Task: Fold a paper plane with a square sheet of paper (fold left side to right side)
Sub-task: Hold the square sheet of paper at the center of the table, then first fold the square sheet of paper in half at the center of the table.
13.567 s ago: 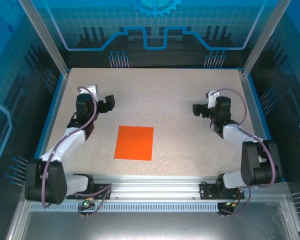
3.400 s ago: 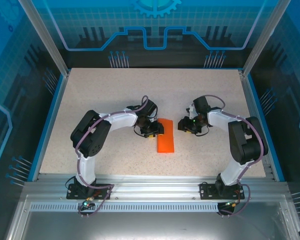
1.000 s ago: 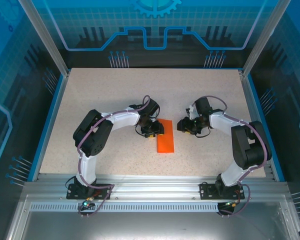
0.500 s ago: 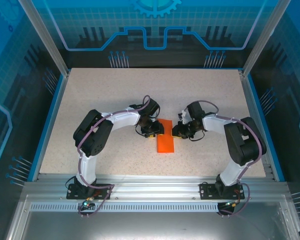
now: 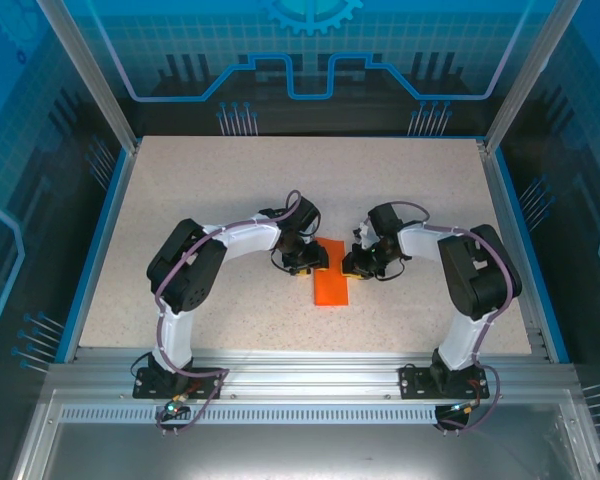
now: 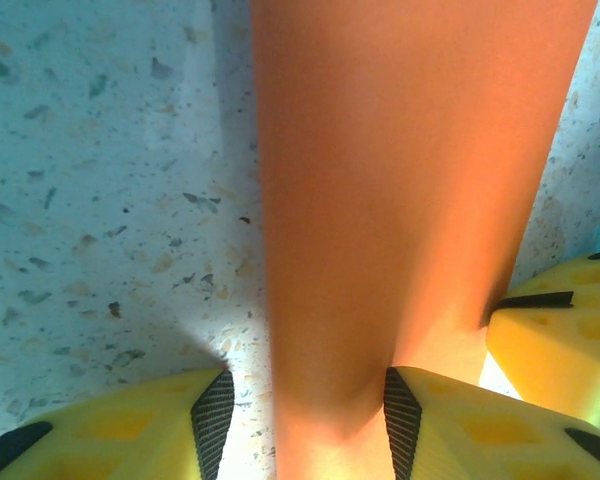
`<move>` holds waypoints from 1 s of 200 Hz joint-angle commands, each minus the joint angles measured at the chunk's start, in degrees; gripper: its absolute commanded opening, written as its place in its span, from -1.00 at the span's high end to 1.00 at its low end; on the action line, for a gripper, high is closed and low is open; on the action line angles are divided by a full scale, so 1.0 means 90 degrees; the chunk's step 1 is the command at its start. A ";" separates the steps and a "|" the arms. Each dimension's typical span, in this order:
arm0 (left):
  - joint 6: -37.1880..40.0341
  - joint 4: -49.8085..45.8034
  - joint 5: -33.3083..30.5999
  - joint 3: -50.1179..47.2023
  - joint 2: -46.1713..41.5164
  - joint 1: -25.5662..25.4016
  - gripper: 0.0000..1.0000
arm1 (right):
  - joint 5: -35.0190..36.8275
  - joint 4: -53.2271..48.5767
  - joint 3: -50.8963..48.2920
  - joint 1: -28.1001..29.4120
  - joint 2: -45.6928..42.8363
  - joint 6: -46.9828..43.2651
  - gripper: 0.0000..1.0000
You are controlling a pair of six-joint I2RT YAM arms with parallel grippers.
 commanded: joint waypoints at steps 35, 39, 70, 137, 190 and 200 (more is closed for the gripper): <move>0.0360 -0.0454 -0.0640 0.0124 -0.0412 -0.0057 -0.12 | 0.0535 -0.0465 0.0034 0.0100 0.0479 -0.0159 0.69; 0.0384 -0.0471 -0.0658 0.0119 -0.0497 -0.0050 -0.13 | 0.0545 -0.0469 0.0033 0.0101 0.0480 -0.0153 0.68; 0.0570 -0.0416 -0.0634 -0.0030 -0.1120 -0.0025 -0.16 | 0.0595 -0.0505 0.0047 0.0110 0.0517 -0.0159 0.69; 0.0297 0.1138 0.1334 -0.0491 -0.1095 -0.0077 0.20 | 0.0683 -0.0568 0.0104 0.0138 0.0527 -0.0161 0.68; 0.0243 0.1219 0.1328 -0.0422 -0.0421 -0.0147 0.31 | 0.0729 -0.0623 0.0130 0.0159 0.0512 -0.0160 0.69; 0.0282 0.1093 0.1149 -0.0421 -0.0332 -0.0140 0.32 | 0.0732 -0.0616 0.0124 0.0159 0.0513 -0.0152 0.69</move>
